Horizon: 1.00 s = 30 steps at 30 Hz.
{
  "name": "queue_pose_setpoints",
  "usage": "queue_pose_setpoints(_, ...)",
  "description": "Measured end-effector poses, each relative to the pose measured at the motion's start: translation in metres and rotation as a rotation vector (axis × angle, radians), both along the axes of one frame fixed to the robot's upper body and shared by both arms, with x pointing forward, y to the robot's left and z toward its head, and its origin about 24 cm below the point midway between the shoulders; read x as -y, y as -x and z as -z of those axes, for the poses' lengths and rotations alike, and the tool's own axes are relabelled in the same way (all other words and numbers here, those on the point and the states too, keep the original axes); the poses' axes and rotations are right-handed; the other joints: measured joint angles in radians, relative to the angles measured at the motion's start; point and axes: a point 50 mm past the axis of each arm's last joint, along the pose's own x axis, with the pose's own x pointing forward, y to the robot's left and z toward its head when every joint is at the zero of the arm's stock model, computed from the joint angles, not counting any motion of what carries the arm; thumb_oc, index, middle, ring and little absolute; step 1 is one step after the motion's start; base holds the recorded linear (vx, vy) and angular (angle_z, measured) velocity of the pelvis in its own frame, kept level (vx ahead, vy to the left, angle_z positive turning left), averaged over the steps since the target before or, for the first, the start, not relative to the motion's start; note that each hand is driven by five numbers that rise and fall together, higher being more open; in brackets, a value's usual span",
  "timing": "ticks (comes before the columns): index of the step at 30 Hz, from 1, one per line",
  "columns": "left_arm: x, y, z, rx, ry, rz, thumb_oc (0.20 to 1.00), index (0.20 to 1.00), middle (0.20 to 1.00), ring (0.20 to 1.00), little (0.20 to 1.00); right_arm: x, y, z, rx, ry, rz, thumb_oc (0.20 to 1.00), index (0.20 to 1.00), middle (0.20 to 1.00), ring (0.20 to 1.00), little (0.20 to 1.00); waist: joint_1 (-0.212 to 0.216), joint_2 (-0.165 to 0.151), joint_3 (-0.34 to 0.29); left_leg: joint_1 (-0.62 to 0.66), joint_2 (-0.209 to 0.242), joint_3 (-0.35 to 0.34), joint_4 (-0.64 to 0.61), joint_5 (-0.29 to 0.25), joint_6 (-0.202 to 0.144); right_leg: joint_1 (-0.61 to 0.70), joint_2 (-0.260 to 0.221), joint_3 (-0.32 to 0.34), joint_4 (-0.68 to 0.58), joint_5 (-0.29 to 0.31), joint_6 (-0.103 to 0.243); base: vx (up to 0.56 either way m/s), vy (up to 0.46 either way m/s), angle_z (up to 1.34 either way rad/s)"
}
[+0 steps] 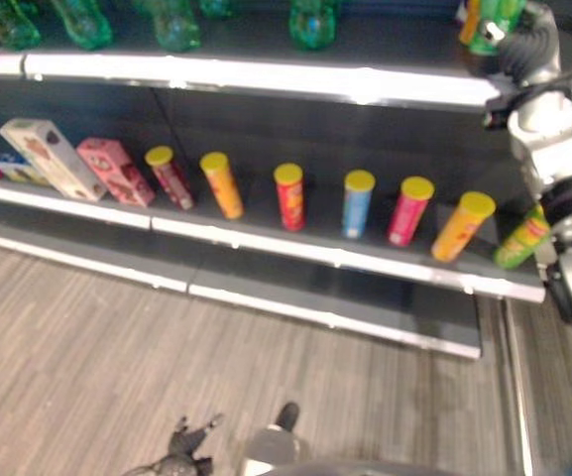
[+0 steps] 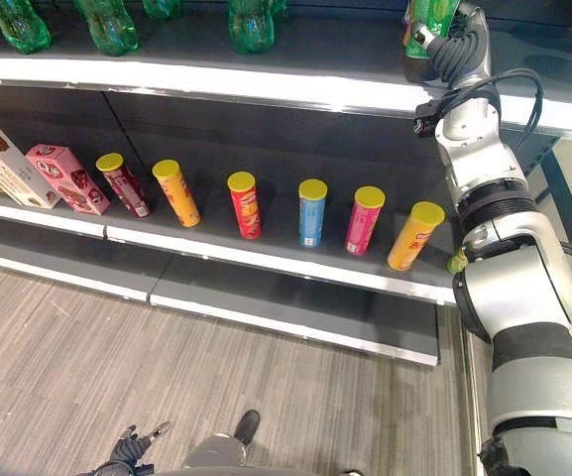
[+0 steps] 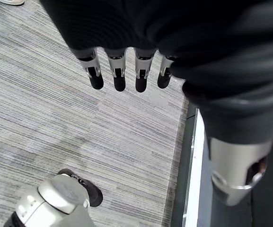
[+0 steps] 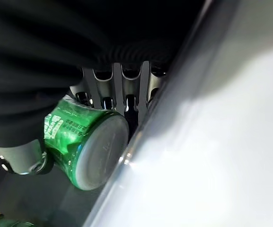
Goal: Put the goods on the table back onto the shelves and tidy them up.
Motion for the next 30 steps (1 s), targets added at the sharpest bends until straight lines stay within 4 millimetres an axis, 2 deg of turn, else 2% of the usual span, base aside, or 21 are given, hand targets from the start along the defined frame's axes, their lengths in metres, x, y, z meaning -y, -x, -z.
queue_pose_setpoints(1, 0.001, -0.001, 0.0, -0.002, -0.001, 0.012, 1.0, 1.0, 1.0, 1.0, 1.0, 0.0, 0.0, -0.001, 0.003, -0.001, 0.002, 1.0, 1.0, 1.0, 1.0, 1.0, 0.0, -0.001, 0.002, 0.0, 0.0, 0.0, 0.0, 0.0, 0.0, 0.0, 0.0, 0.001, 0.0, 0.0, 0.0, 0.0, 0.0, 0.0)
queue_pose_setpoints(12, 0.004, -0.016, -0.005, 0.053, 0.004, 0.032, 1.0, 1.0, 1.0, 1.0, 1.0, 0.0, 0.001, -0.008, 0.022, 0.001, 0.004, 1.0, 1.0, 1.0, 1.0, 1.0, -0.007, 0.003, 0.017, 0.002, -0.001, 0.005, 0.0, 0.0, 0.0, 0.001, 0.0, 0.004, -0.006, 0.004, 0.003, 0.0, 0.0, 0.0)
queue_pose_setpoints(19, 0.003, -0.017, -0.005, 0.058, 0.002, 0.034, 1.0, 1.0, 1.0, 1.0, 1.0, 0.008, 0.003, -0.011, 0.025, -0.001, 0.035, 1.0, 1.0, 1.0, 1.0, 1.0, -0.017, 0.001, 0.021, 0.004, 0.0, 0.008, 0.0, 0.0, 0.0, 0.001, 0.0, 0.007, -0.006, 0.004, 0.003, -0.02, 0.003, -0.01)
queue_pose_setpoints(23, 0.003, -0.021, -0.006, 0.066, 0.001, 0.036, 1.0, 1.0, 1.0, 1.0, 1.0, 0.022, 0.009, -0.017, 0.038, 0.008, 0.08, 1.0, 1.0, 1.0, 1.0, 1.0, -0.022, -0.001, 0.029, 0.007, 0.003, 0.011, 0.0, 0.0, 0.0, 0.002, 0.0, 0.011, -0.007, 0.006, 0.003, -0.01, 0.005, -0.01)
queue_pose_setpoints(26, 0.003, -0.023, -0.007, 0.079, -0.001, 0.035, 1.0, 1.0, 1.0, 1.0, 1.0, 0.031, 0.022, -0.039, 0.133, 0.038, 0.115, 1.0, 1.0, 1.0, 1.0, 1.0, -0.026, 0.003, 0.049, 0.012, 0.001, 0.023, -0.001, 0.0, 0.0, 0.002, 0.0, 0.022, -0.009, 0.01, 0.003, -0.02, 0.02, -0.1)
queue_pose_setpoints(28, 0.003, -0.023, -0.008, 0.085, -0.008, 0.03, 1.0, 1.0, 1.0, 1.0, 1.0, 0.02, 0.041, -0.07, 0.283, 0.084, 0.067, 1.0, 1.0, 1.0, 1.0, 1.0, -0.049, 0.01, 0.066, 0.014, 0.0, 0.034, -0.002, 0.0, 0.0, 0.001, 0.001, 0.032, -0.016, 0.016, 0.004, -0.02, 0.016, -0.12)
queue_pose_setpoints(30, 0.002, -0.023, -0.009, 0.086, -0.017, 0.023, 1.0, 1.0, 1.0, 1.0, 1.0, 0.004, 0.066, -0.092, 0.461, 0.115, -0.016, 1.0, 1.0, 1.0, 1.0, 1.0, -0.07, 0.01, 0.069, 0.018, 0.005, 0.057, -0.002, 0.0, 0.0, 0.002, 0.005, 0.042, -0.031, 0.025, 0.002, -0.03, 0.005, -0.16)
